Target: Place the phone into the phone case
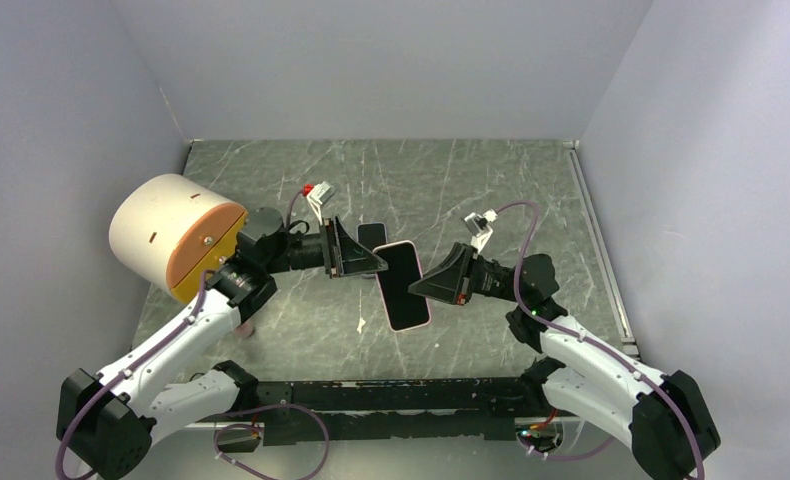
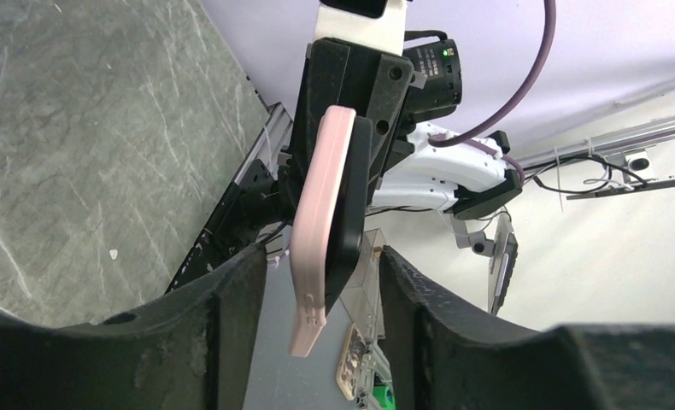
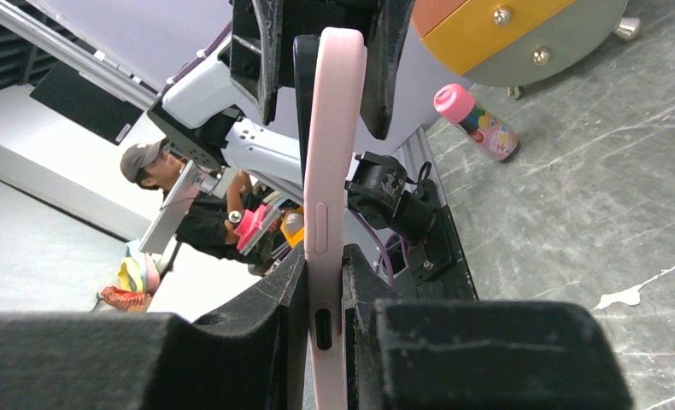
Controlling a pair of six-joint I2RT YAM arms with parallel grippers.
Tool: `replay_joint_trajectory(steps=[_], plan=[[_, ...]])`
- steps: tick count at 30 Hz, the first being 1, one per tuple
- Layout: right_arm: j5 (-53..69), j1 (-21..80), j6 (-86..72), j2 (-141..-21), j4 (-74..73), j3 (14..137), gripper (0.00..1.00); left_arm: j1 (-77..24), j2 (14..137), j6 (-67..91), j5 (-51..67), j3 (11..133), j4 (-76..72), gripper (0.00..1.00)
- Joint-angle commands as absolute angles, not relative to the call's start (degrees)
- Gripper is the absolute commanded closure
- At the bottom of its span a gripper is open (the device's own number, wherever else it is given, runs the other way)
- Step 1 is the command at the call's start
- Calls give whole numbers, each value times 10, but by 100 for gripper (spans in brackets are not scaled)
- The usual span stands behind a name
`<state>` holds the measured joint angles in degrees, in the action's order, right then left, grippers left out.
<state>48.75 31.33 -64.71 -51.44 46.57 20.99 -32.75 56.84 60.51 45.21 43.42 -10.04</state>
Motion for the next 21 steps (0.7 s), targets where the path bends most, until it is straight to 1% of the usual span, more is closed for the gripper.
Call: replay_joint_trajectory(steps=[1,3,7,8,9,13,16,17,18,19,20,21], plan=[[494,319,-633,-510,494,229,100,-323,569,613,458,449,-134,48],[493,320,-624,-512,480,232,100,-322,569,608,454,450,-127,56],[493,323,-617,-521,466,236,100,-322,570,585,439,457,-89,88],[493,324,-613,-524,461,237,100,-322,571,577,435,460,-71,93],[492,325,-611,-526,457,237,100,-322,571,568,429,463,-55,96],[483,326,-611,-527,457,236,100,-323,572,513,394,490,46,97],[476,328,-600,-528,442,241,100,-322,566,500,383,492,66,96],[476,329,-595,-528,435,243,100,-322,564,499,381,492,67,90],[476,329,-591,-529,431,245,100,-322,562,498,382,493,65,81],[478,330,-587,-530,427,247,100,-322,559,498,385,493,64,66],[481,330,-583,-531,422,250,100,-322,557,496,388,494,64,55],[483,331,-579,-532,417,252,100,-322,555,492,391,497,68,49]])
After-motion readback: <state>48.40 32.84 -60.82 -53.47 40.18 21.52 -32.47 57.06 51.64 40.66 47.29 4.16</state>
